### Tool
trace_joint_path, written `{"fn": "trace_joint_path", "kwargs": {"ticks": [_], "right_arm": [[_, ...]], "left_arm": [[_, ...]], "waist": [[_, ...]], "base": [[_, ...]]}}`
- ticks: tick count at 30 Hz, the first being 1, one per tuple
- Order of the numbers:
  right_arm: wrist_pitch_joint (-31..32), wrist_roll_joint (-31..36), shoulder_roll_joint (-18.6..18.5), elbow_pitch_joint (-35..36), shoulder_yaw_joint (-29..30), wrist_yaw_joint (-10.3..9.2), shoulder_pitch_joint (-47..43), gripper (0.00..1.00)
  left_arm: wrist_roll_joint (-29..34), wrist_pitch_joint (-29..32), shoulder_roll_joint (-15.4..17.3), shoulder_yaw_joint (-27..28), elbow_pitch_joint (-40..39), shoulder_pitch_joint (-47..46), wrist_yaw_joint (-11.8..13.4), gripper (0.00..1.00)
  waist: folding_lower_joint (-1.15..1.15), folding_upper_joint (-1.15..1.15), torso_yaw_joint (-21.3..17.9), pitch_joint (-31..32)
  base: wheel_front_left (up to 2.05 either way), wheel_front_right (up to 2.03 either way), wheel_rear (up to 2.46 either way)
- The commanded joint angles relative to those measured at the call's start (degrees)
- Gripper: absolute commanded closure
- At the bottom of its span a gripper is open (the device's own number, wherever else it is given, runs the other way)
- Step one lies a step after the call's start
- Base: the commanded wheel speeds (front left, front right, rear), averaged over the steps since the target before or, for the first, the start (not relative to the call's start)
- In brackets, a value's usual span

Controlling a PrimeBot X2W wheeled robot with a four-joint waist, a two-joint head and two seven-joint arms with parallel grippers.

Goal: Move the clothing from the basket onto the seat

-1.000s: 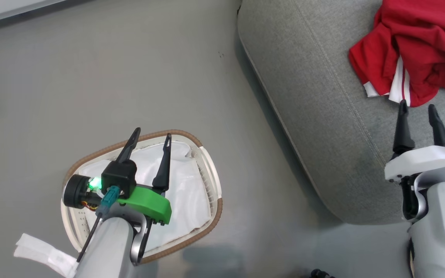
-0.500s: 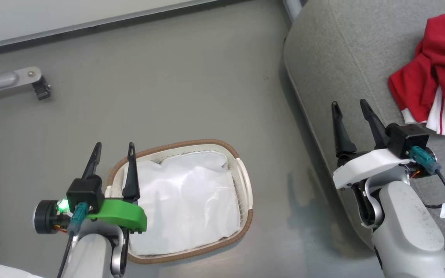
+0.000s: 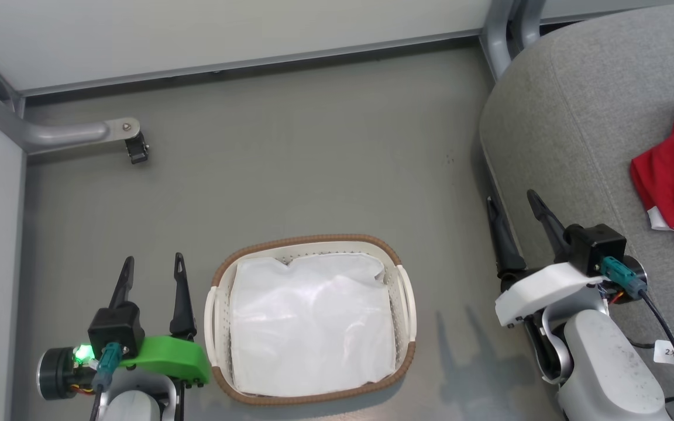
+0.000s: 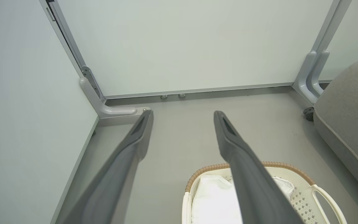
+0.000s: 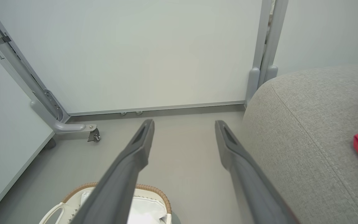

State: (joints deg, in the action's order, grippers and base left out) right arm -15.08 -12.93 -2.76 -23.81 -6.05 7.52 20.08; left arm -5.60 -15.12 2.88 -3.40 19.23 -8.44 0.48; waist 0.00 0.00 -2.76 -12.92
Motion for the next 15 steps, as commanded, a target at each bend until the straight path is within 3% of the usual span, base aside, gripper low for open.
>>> {"fn": "trace_joint_path", "kwargs": {"ticks": [1,15], "right_arm": [[-0.12,0.42,-0.34,-0.11,0.49,-0.06,-1.1,0.0],[-0.12,-0.86,-0.32,-0.17,2.65,-0.06,-6.33,0.0]], "left_arm": [[-0.17,-0.04,0.08,0.42,0.19,1.15,0.38,0.0],[-4.73,-0.04,0.09,1.36,0.83,5.0,-1.75,0.0]], "waist": [[0.0,0.0,0.62,1.56],[0.0,0.0,0.38,6.06]], "base": [[0.0,0.0,0.0],[0.0,0.0,0.0]]}}
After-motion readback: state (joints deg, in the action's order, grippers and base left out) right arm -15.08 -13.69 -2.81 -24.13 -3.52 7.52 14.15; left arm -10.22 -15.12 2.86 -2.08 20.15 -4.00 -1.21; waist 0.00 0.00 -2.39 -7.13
